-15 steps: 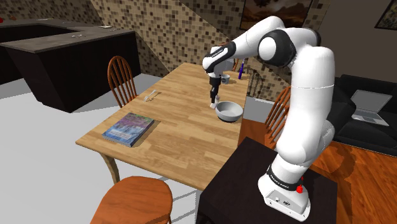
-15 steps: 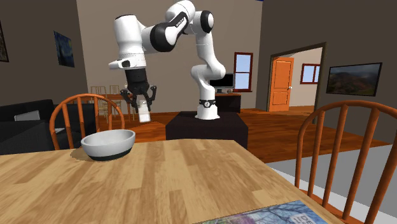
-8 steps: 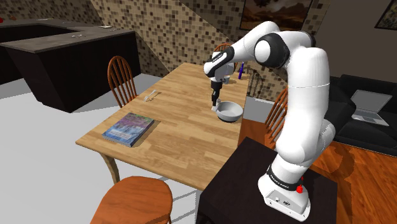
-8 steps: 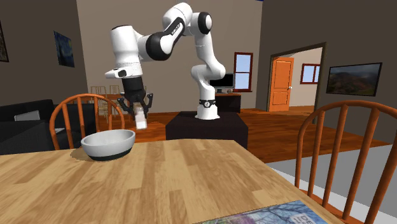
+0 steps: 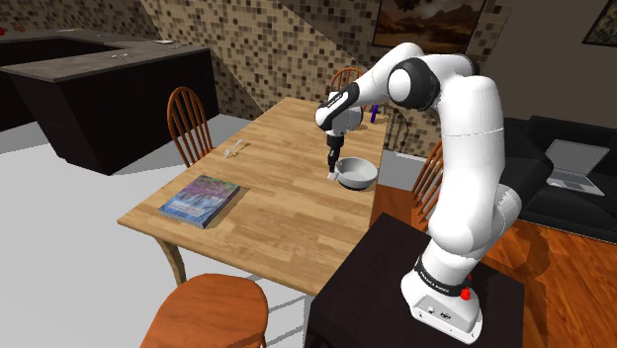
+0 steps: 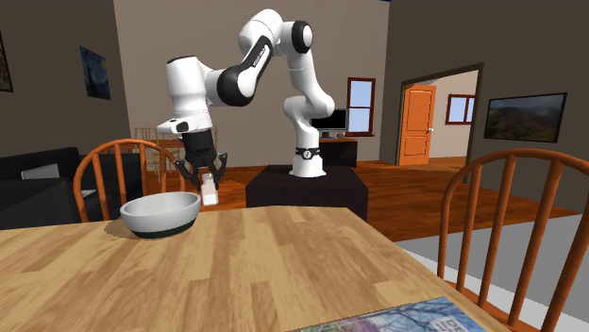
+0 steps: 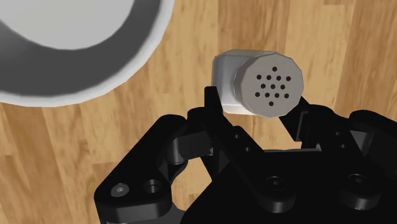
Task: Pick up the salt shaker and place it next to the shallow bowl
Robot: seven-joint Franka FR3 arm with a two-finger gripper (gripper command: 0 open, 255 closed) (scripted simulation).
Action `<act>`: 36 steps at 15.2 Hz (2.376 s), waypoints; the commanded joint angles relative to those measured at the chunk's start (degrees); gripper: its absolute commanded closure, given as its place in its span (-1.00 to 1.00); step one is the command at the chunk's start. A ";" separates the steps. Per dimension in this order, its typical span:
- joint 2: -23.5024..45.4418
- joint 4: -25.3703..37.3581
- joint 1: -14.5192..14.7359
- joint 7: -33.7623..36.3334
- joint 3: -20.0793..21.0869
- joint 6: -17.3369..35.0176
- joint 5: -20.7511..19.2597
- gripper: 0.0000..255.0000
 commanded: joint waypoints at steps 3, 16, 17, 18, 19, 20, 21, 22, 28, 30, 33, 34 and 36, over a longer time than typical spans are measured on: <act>2.09 -0.24 -0.18 -0.28 0.25 2.34 0.42 1.00; 8.80 0.59 -0.81 -1.03 1.13 8.18 1.60 1.00; 8.80 0.60 -0.81 -1.03 1.13 8.18 1.60 1.00; 8.81 0.60 -0.81 -1.03 1.13 8.18 1.60 1.00; 8.81 0.60 -0.81 -1.03 1.13 8.18 1.60 1.00; 8.81 0.60 -0.81 -1.03 1.13 8.18 1.60 1.00; 8.81 0.60 -0.81 -1.03 1.13 8.18 1.60 1.00; 8.81 0.60 -0.81 -1.03 1.13 8.18 1.60 1.00; 8.81 0.60 -0.81 -1.03 1.13 8.18 1.60 -1.00; 6.29 0.95 -0.60 -0.73 0.74 5.31 1.11 -1.00; 4.21 1.54 -0.44 -0.46 0.43 2.65 0.69 -1.00; 4.20 1.53 -0.44 -0.46 0.43 2.66 0.68 -1.00; 4.20 1.54 -0.44 -0.46 0.43 2.65 0.69 -1.00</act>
